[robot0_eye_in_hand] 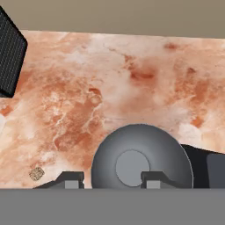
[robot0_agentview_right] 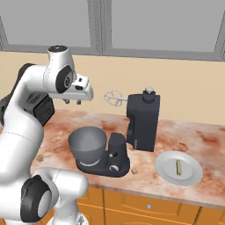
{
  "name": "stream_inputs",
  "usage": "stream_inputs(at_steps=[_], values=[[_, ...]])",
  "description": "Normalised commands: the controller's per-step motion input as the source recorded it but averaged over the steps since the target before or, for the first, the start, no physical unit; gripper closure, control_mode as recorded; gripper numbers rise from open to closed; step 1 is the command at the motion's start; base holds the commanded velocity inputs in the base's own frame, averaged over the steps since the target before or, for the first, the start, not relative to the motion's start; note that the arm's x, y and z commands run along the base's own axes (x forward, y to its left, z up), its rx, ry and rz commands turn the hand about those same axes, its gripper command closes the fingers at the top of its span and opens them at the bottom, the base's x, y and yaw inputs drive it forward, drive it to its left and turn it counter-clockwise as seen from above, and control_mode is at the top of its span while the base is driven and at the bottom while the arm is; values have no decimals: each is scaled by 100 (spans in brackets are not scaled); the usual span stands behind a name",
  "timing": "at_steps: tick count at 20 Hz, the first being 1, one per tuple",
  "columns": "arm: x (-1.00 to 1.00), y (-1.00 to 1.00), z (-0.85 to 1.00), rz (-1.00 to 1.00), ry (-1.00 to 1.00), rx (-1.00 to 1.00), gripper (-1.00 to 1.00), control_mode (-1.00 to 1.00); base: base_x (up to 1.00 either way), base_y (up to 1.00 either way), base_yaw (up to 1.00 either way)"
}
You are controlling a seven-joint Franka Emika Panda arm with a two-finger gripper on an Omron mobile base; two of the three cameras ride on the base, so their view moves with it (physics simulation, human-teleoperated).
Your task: Add butter and sugar cubes to the stand mixer bowl and then turn on the stand mixer to begin making frosting.
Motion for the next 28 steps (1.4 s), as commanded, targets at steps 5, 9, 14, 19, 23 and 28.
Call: stream_inputs(at_steps=[5,9,14,19,23,28], values=[[-31,0,0,0,0,0,-100,-100,0,0,0],[-69,33,-1,0,-4,-3,-100,-100,0,0,0],[-51,58,-1,0,0,-6,-100,-100,0,0,0],[-22,67,-8,0,0,-3,-100,-100,0,0,0],[-3,61,-29,0,4,0,-100,-100,0,0,0],[0,62,-54,-1,14,0,-100,-100,0,0,0]])
